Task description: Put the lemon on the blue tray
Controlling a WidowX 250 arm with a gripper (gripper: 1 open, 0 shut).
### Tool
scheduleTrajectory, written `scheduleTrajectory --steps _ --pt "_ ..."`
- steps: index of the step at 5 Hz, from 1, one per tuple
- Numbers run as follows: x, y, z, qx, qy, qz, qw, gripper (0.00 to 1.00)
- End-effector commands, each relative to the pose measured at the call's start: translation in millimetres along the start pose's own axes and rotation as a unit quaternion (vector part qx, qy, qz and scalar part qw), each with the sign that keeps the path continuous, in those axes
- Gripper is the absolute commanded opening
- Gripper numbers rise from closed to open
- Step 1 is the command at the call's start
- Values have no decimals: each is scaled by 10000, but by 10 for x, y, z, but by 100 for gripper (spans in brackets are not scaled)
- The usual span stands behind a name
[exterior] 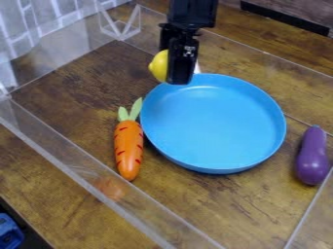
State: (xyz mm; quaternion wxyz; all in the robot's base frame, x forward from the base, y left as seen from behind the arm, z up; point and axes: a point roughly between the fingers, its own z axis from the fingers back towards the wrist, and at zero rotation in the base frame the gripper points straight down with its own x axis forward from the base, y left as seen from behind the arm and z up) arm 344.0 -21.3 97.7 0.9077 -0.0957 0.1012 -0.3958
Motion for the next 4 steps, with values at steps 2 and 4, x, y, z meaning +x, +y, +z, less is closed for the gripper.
scheduleTrajectory --steps 2,4 --pt "47 -162 303 170 -235 55 9996 0" --pt "229 -311 285 81 -196 24 9998 0"
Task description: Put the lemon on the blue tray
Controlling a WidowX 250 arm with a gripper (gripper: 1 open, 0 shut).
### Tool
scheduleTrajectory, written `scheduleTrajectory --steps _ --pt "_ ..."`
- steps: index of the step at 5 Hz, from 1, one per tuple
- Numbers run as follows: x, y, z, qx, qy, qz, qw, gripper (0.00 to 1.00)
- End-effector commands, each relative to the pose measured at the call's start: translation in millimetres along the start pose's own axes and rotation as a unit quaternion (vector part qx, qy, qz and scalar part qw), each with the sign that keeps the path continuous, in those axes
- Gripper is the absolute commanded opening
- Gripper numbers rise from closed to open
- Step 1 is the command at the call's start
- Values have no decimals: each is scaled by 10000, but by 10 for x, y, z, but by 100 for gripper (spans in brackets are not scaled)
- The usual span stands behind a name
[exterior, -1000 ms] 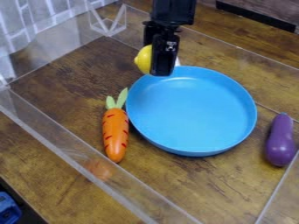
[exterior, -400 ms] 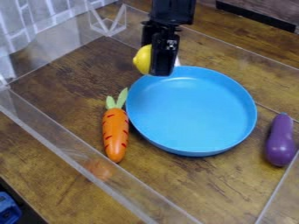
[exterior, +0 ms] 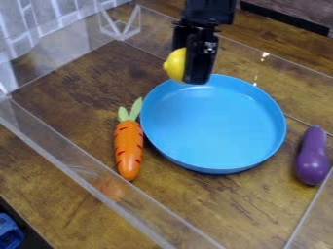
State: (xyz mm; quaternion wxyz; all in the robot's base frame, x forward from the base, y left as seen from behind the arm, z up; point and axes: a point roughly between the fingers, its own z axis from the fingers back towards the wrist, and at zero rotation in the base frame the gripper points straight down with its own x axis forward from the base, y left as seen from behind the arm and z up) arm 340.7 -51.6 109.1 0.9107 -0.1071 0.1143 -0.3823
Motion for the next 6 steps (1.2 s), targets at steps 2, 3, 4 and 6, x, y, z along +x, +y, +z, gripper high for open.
scheduleTrajectory --steps 2,3,4,6 --pt "74 -139 152 106 -245 -159 9995 0" --pt "74 -162 122 46 -225 -177 9996 0" --pt "69 -187 90 -18 -201 -189 9996 0" --pt "76 -201 34 -104 -143 -223 9996 0"
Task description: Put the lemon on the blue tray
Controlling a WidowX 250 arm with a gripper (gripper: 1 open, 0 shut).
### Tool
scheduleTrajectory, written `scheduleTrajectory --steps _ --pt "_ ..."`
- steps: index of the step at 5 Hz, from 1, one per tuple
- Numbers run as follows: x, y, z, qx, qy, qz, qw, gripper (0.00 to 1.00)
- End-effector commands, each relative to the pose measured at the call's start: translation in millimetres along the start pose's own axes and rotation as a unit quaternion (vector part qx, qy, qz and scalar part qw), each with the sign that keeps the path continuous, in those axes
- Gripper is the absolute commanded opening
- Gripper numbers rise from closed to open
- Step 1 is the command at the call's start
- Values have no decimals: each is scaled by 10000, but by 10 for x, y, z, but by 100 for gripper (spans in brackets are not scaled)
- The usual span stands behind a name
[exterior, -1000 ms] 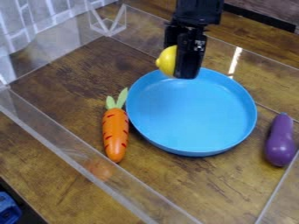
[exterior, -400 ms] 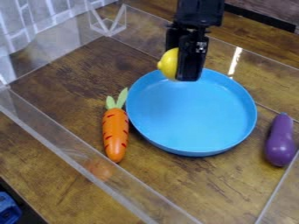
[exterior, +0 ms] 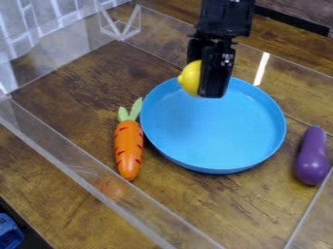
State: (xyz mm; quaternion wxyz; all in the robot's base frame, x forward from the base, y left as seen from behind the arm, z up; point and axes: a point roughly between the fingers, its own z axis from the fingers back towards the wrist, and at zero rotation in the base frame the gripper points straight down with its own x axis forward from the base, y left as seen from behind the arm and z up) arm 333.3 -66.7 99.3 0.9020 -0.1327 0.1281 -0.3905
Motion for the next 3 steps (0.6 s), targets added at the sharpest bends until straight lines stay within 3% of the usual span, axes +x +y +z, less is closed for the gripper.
scheduleTrajectory --steps 1,3 --pt "-41 -84 124 90 -99 -62 9999 0" --pt "-92 -52 96 -18 -22 -6 10000 0"
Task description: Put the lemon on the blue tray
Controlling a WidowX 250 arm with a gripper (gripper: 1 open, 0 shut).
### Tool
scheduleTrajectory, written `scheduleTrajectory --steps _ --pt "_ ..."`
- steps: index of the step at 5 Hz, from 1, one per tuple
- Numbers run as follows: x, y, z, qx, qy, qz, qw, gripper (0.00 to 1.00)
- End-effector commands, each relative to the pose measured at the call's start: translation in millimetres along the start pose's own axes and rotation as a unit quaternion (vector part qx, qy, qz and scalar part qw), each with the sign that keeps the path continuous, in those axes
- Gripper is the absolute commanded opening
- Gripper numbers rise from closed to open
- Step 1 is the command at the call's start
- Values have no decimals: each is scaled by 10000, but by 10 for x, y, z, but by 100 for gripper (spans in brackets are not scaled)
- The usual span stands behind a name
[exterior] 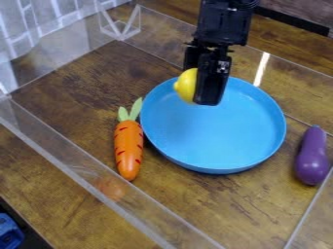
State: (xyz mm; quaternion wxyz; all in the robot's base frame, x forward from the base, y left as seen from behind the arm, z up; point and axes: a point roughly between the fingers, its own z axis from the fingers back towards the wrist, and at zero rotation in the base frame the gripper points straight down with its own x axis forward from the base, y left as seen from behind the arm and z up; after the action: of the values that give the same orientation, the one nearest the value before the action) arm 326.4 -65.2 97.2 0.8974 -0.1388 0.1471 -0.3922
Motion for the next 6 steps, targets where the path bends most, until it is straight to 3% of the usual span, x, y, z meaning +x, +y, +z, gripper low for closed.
scheduleTrajectory --steps 1,4,6 --pt "-62 -18 123 64 -151 26 9999 0" --pt "-108 -10 111 -69 -87 40 9999 0" --pt "-36 -55 140 -159 -46 -25 9999 0"
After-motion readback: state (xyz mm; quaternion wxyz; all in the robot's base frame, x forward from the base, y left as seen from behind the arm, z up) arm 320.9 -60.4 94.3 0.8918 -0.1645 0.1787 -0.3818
